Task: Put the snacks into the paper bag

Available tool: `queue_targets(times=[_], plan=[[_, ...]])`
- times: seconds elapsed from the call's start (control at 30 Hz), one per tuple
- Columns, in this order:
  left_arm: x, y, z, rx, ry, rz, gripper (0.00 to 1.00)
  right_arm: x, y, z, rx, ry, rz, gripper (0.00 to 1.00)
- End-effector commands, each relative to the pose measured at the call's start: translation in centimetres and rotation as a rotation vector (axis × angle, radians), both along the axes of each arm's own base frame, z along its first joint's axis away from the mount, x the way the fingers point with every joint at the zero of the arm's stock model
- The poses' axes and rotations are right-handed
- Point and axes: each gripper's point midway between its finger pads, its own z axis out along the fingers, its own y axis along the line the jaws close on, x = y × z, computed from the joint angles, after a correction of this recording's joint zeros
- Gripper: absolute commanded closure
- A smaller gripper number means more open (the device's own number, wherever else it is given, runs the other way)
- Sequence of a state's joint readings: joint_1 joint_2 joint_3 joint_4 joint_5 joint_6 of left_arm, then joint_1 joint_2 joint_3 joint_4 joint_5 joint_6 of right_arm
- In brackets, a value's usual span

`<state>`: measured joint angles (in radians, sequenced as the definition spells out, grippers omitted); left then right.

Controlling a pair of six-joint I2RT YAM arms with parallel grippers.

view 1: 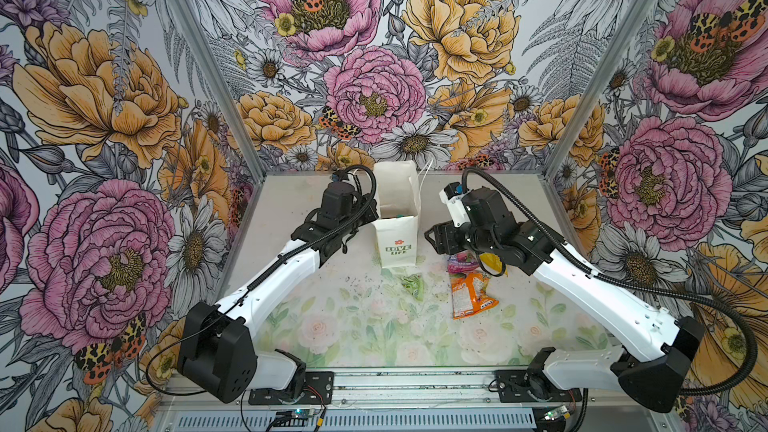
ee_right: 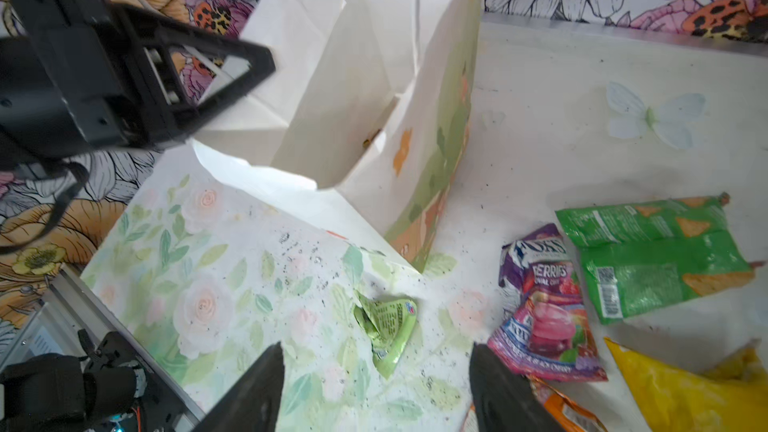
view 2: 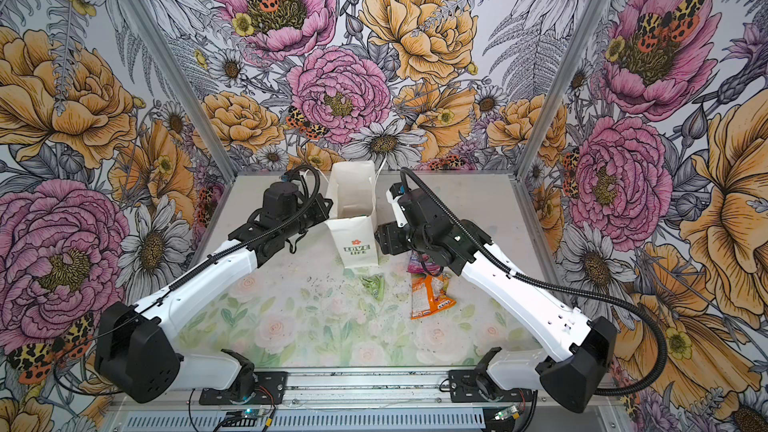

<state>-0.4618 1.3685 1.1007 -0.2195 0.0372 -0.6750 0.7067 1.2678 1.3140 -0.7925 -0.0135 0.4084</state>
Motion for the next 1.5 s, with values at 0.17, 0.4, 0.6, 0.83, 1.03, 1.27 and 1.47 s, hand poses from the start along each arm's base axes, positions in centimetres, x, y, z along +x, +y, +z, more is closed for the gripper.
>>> queue_targets(times=[0.17, 0.4, 0.6, 0.83, 1.03, 1.27, 1.47], plan=[[-0.1, -0.3, 1.0, -0.019, -0.04, -0.01, 1.0, -2.6, -3.6, -3.2, -0.051, 0.058, -0.094, 0.2], [-0.1, -0.3, 0.8, -0.019, -0.035, -0.012, 1.0, -4.3, -5.8, -6.4, -0.083, 0.113, -0.152, 0.15], [0.1, -0.5, 0.6, -0.021, -0.029, -0.016, 1.0, -5.1, -6.9, -8.8, -0.124, 0.159, -0.181, 0.05], [0.2, -0.7, 0.4, -0.024, -0.026, -0.021, 1.0, -5.7, -8.1, -11.8, -0.183, 0.213, -0.212, 0.0], [0.2, -0.8, 0.4, -0.025, -0.028, -0.024, 1.0, -6.0, -9.3, -14.0, -0.227, 0.262, -0.249, 0.0], [0.3, -0.9, 0.4, -0.028, -0.027, -0.027, 1.0, -5.9, -10.5, -16.4, -0.296, 0.317, -0.298, 0.0], [0.4, -1.0, 0.2, -0.029, -0.023, -0.029, 1.0, -5.5, -11.2, -18.0, -0.364, 0.348, -0.325, 0.0]])
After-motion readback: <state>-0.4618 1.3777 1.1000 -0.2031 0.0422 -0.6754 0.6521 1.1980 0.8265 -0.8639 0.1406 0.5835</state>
